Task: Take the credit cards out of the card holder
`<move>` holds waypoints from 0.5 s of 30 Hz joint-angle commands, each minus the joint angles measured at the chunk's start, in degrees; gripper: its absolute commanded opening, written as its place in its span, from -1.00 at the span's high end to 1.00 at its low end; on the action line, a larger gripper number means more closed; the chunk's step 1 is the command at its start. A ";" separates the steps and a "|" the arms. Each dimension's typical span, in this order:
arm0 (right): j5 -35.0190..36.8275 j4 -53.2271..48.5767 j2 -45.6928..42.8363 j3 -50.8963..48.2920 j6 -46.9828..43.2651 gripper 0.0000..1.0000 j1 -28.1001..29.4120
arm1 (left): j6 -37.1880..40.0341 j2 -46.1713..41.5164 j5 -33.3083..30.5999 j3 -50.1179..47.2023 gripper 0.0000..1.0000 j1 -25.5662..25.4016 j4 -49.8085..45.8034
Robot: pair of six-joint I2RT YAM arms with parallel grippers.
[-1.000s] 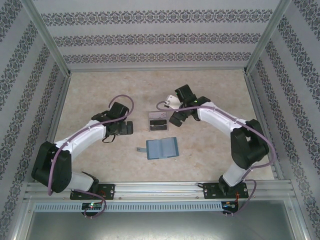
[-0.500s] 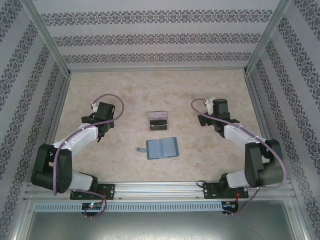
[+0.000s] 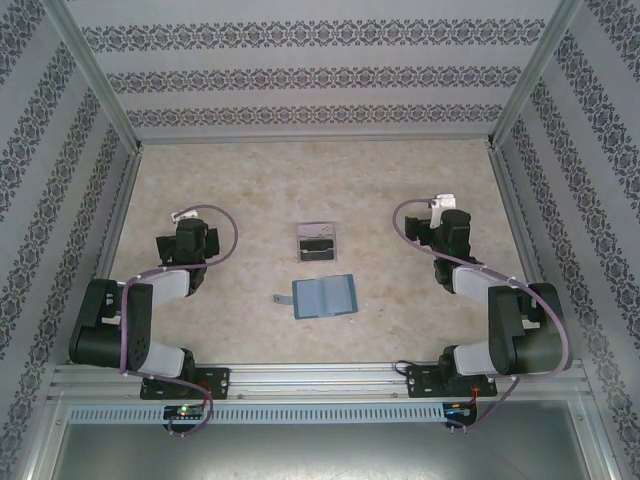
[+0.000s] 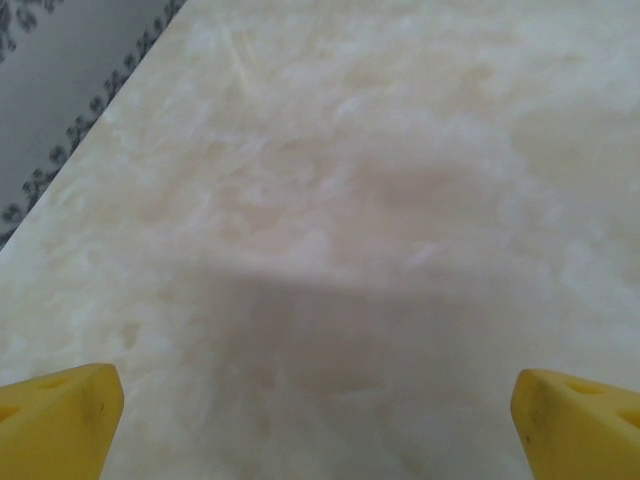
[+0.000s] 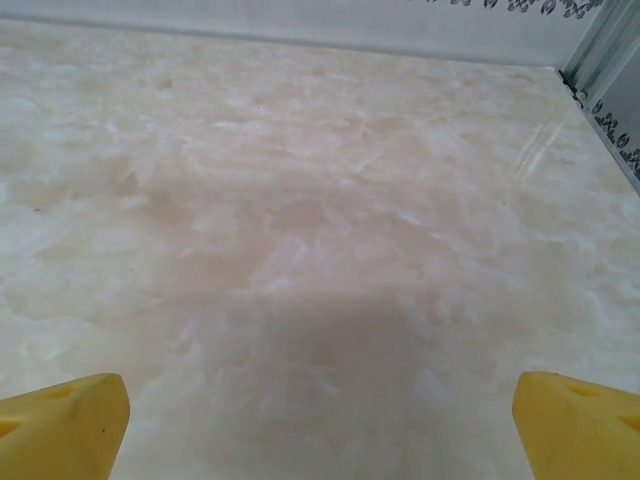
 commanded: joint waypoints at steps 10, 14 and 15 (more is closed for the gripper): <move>-0.46 16.40 6.26 -3.34 3.31 -0.96 -1.05 | 2.64 6.69 13.30 -4.01 -1.00 1.89 23.60; -0.33 16.19 6.16 -3.26 3.32 -0.96 -0.97 | 2.90 8.05 13.07 -5.44 -1.00 1.80 27.30; -0.28 16.15 6.22 -3.26 3.31 -0.96 -0.97 | 2.95 8.08 12.96 -5.36 -1.00 1.81 27.52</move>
